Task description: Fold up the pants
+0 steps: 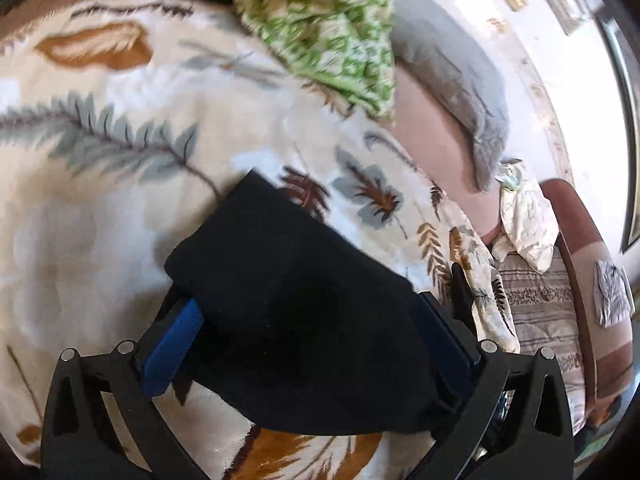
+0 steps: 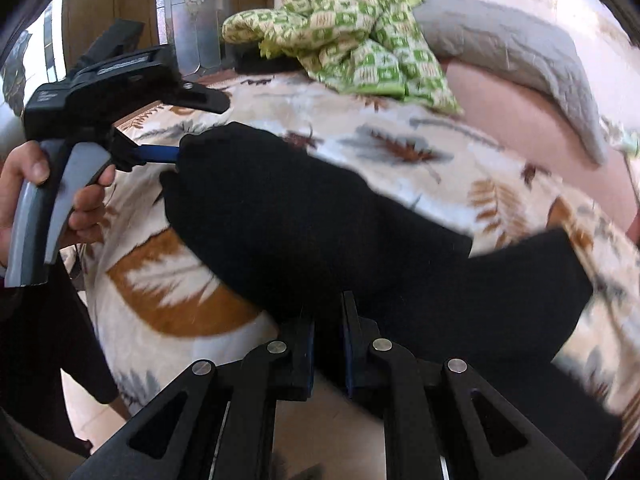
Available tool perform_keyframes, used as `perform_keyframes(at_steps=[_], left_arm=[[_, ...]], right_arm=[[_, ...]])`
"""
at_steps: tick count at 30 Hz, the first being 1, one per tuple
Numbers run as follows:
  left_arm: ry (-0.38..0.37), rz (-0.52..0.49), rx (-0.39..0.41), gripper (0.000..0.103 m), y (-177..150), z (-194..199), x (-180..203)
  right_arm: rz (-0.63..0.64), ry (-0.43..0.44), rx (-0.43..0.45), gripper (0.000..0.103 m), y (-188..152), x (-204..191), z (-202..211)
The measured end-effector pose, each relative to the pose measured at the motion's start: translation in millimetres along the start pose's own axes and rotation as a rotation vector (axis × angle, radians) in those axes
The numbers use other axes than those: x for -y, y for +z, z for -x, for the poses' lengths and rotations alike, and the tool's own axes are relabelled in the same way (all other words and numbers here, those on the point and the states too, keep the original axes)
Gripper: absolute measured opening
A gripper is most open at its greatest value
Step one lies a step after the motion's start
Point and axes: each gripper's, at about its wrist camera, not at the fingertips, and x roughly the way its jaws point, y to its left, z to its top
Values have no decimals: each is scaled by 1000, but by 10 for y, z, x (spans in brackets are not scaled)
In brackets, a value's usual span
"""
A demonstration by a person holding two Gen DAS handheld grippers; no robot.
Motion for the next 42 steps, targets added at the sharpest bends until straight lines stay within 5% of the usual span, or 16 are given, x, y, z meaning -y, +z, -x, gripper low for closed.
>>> perform_keyframes(at_steps=[4, 7, 8, 16, 19, 21, 24, 28, 31, 34, 35, 36, 38, 42], left_arm=[[29, -33, 4, 97, -60, -19, 34], [94, -116, 2, 37, -115, 60, 125], [102, -132, -3, 28, -142, 98, 131], [196, -233, -28, 21, -339, 73, 101], [221, -245, -3, 21, -320, 110, 124], [221, -224, -14, 21, -293, 84, 100], [227, -214, -19, 21, -276, 48, 88], [248, -236, -16, 21, -287, 27, 130], [262, -253, -19, 21, -273, 4, 174], [256, -254, -22, 21, -231, -3, 195], [250, -250, -22, 21, -215, -2, 193], [248, -246, -22, 21, -205, -2, 191], [242, -236, -24, 21, -191, -1, 182], [225, -216, -12, 21, -184, 46, 167]], right_arm=[[-35, 1, 16, 11, -3, 42, 46], [-59, 0, 38, 10, 4, 57, 168], [-62, 1, 42, 10, -10, 51, 198], [-116, 59, -8, 23, -161, 100, 180], [-191, 79, 42, 48, -58, 349, 448], [-274, 35, 106, 77, 28, 625, 610], [-415, -25, 99, 78, 216, 1092, 609], [-497, -234, -60, 78, 553, 1589, 95], [-549, -232, -149, 78, 662, 1832, -374], [-541, -274, -237, 64, 623, 1944, -747], [-535, -268, -246, 38, 587, 1969, -820], [-535, -272, -231, 22, 550, 1994, -810], [-583, -210, -176, 4, 498, 2067, -668], [-600, -192, 34, 4, 472, 2133, 182]])
